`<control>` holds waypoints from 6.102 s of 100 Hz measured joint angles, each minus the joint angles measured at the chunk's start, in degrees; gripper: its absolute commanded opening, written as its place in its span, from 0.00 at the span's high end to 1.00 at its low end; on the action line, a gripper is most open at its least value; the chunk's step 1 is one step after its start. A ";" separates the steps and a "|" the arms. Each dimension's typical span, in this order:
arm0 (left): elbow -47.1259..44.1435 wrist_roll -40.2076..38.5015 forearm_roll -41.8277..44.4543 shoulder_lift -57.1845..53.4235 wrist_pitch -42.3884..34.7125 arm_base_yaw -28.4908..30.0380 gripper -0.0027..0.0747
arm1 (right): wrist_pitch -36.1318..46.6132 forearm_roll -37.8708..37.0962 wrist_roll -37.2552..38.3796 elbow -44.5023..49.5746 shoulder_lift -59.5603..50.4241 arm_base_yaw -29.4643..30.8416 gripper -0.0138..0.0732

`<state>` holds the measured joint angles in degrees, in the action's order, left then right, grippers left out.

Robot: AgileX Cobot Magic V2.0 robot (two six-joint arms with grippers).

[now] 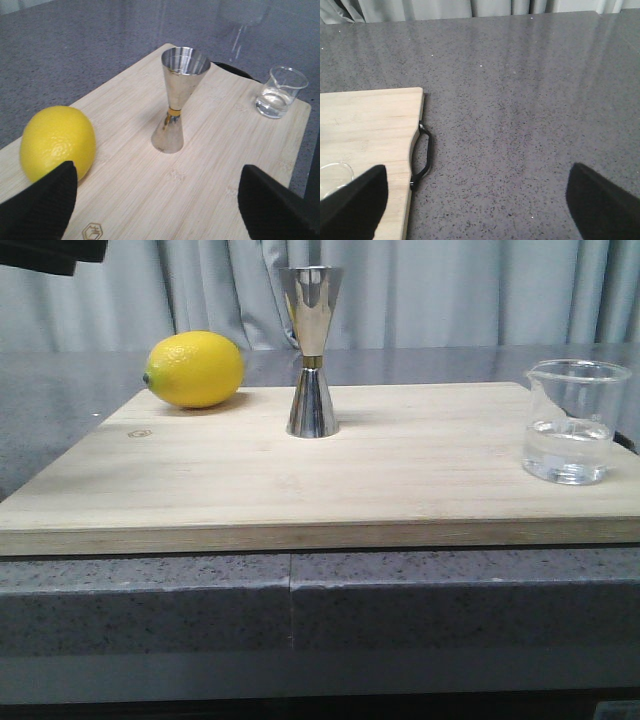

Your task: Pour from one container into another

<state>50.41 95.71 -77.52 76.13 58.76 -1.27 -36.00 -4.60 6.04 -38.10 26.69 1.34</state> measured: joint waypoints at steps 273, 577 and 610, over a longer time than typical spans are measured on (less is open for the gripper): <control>17.25 30.87 -23.68 35.31 7.72 -18.76 0.72 | -2.24 0.00 0.00 0.00 0.00 0.00 0.09; 18.73 18.81 -18.11 19.55 8.32 -18.76 0.72 | 53.96 13.15 -13.22 26.61 17.39 -24.25 0.09; 18.73 18.81 -18.11 19.55 8.32 -18.76 0.72 | 60.05 7.50 -8.87 26.61 26.86 -24.25 0.09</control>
<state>69.14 114.51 -95.62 95.68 67.08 -20.03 24.05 2.90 -2.83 -11.50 53.55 -22.91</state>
